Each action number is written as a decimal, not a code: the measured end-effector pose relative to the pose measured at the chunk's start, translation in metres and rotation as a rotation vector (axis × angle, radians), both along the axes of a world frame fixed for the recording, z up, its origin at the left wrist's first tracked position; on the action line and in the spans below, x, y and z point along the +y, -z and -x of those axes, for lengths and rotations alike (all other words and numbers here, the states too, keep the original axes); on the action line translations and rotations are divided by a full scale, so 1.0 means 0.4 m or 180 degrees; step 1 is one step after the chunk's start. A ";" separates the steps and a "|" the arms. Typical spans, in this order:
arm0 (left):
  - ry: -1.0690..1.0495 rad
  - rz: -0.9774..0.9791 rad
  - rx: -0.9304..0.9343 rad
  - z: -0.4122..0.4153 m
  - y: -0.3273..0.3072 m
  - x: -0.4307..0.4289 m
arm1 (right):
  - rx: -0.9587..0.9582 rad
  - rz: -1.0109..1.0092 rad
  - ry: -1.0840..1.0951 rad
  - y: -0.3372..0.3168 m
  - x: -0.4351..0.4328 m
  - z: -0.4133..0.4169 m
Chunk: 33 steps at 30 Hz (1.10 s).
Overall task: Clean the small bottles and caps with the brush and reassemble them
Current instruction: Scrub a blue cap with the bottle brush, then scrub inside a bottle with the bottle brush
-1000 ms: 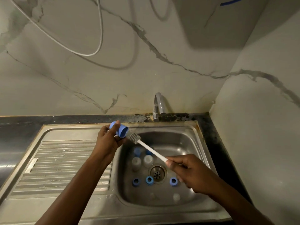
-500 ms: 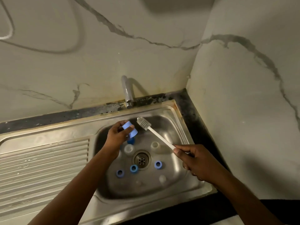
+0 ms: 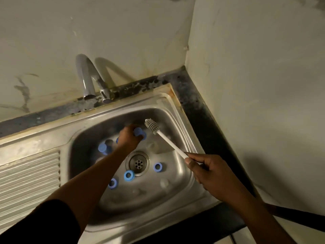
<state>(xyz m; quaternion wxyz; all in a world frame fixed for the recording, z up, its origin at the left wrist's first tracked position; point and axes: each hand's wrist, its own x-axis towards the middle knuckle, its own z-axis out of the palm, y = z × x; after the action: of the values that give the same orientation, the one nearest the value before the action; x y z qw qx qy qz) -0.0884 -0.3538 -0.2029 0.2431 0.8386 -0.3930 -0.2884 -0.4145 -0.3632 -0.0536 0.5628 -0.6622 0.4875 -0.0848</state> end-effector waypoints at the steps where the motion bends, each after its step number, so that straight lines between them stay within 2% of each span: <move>1: 0.0080 -0.0070 -0.0057 -0.004 0.020 -0.012 | 0.0003 -0.0016 0.0011 0.014 0.000 0.001; 9: 0.0493 -0.0357 -0.0433 0.001 0.094 -0.060 | 0.0033 -0.0119 0.0099 0.073 -0.009 0.009; 12: 0.0611 -0.0489 -0.0391 0.004 0.100 -0.047 | 0.0059 -0.0074 0.0087 0.074 -0.015 0.009; 20: 0.0166 0.0241 -0.0156 0.094 0.005 0.054 | -0.0008 -0.0132 0.0130 0.062 -0.021 0.006; 23: 0.0168 0.0073 0.0069 0.153 0.010 0.096 | -0.0003 -0.0134 0.0098 0.054 -0.017 0.002; 28: 0.0001 -0.0203 -0.0184 0.183 0.047 0.108 | -0.0027 -0.0105 0.0113 0.040 0.000 -0.003; 33: -0.0233 0.0001 -0.0010 0.185 0.032 0.120 | -0.0047 -0.0036 0.0129 0.017 0.025 -0.001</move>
<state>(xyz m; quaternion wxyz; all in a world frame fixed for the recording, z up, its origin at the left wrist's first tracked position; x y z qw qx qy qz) -0.1622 -0.3059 -0.2156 0.2530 0.8528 -0.3625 -0.2780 -0.4143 -0.3530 -0.0605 0.5682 -0.6483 0.4971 -0.0983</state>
